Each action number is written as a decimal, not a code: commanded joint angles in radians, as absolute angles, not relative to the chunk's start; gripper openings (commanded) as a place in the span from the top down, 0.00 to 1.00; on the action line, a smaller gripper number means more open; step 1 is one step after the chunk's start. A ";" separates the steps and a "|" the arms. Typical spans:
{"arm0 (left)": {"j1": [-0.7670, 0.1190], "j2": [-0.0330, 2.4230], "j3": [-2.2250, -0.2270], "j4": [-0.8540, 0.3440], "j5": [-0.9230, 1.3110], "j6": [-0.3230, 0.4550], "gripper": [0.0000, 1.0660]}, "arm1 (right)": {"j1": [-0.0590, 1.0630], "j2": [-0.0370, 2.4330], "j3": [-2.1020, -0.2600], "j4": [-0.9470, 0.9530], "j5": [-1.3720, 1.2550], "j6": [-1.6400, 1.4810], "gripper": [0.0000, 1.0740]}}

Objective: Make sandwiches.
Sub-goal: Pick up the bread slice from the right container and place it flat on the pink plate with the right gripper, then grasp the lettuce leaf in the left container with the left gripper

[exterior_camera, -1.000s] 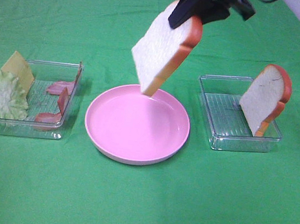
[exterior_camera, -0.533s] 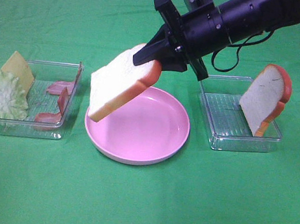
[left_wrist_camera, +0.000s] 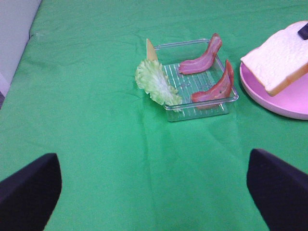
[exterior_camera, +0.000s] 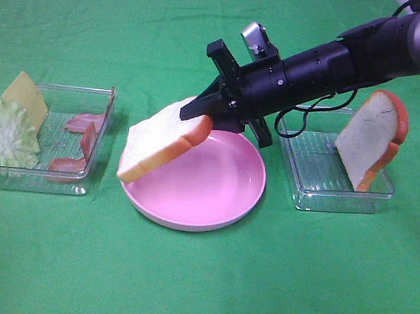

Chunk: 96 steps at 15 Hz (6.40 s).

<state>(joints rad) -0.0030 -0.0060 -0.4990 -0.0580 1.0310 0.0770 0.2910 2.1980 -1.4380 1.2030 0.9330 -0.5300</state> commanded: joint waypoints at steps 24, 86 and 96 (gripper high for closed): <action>-0.006 -0.022 -0.498 -0.067 1.034 0.076 0.04 | 0.277 2.133 -1.437 0.885 0.920 -0.462 0.27; -0.006 -0.021 -0.498 -0.068 1.034 0.076 0.04 | 0.332 0.076 -0.502 0.034 1.058 -0.127 0.26; -0.006 0.318 -0.532 -0.059 0.780 0.036 0.04 | 0.332 0.076 -0.502 0.012 1.057 -0.096 0.26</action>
<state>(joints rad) -0.0030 0.3140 -0.5280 -0.0660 0.8070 0.0520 0.3320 0.0880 -0.5020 0.0140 1.0650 -0.1000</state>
